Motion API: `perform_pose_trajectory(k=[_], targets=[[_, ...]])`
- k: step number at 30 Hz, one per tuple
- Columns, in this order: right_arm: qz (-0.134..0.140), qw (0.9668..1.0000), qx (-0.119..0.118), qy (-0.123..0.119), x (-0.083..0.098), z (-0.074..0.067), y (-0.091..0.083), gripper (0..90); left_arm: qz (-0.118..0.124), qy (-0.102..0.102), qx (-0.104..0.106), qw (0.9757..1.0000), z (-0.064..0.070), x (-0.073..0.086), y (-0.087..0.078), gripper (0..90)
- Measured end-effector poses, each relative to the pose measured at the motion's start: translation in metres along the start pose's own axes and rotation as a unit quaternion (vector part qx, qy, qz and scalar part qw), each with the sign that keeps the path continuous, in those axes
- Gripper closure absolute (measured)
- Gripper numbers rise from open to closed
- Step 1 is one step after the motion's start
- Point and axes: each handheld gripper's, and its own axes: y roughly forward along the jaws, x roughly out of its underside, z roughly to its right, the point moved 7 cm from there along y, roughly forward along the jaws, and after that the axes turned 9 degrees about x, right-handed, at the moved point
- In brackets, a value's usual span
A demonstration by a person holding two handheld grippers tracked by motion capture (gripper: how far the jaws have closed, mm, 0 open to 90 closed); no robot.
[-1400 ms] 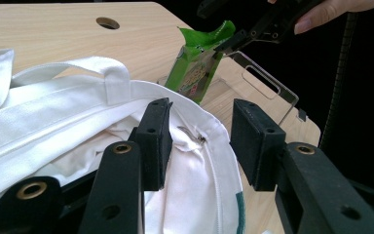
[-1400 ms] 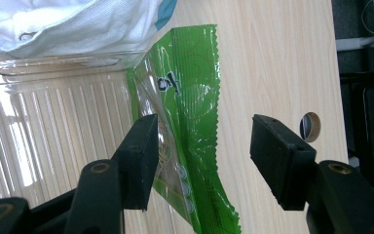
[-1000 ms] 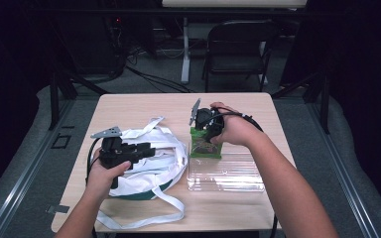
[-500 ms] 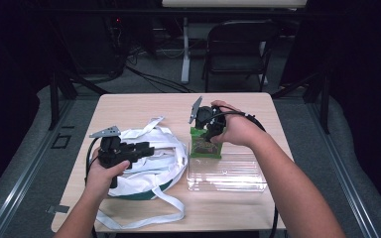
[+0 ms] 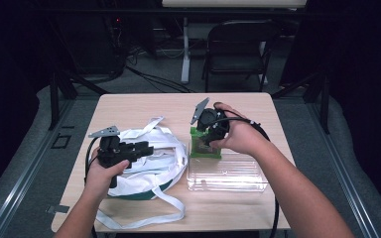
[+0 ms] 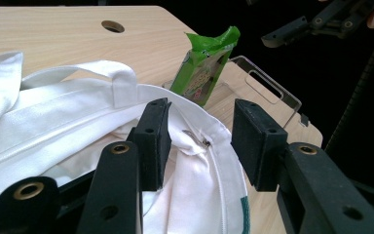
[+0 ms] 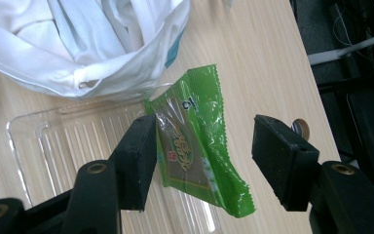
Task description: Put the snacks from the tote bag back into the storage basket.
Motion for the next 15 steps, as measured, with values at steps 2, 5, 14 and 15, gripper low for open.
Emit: perform_pose_trajectory(k=[2, 5, 14, 15], targets=[[0.005, 0.9999, 0.001, 0.014, 0.001, -0.003, -0.001, 42.2, 0.0, 0.0, 0.0, 1.0, 0.0, 0.0, 0.0, 57.7], [0.009, 0.9995, 0.005, 0.03, 0.004, -0.006, -0.004, 42.2, -0.001, 0.0, -0.001, 1.0, -0.001, 0.0, 0.0, 57.7], [0.033, 0.995, 0.02, 0.093, 0.012, -0.012, -0.014, 42.2, 0.001, -0.003, -0.002, 1.0, -0.001, 0.001, 0.0, 57.7], [0.038, 0.9939, 0.02, 0.102, 0.013, -0.013, -0.015, 42.2, 0.001, -0.003, -0.003, 1.0, -0.002, 0.001, 0.0, 57.6]])
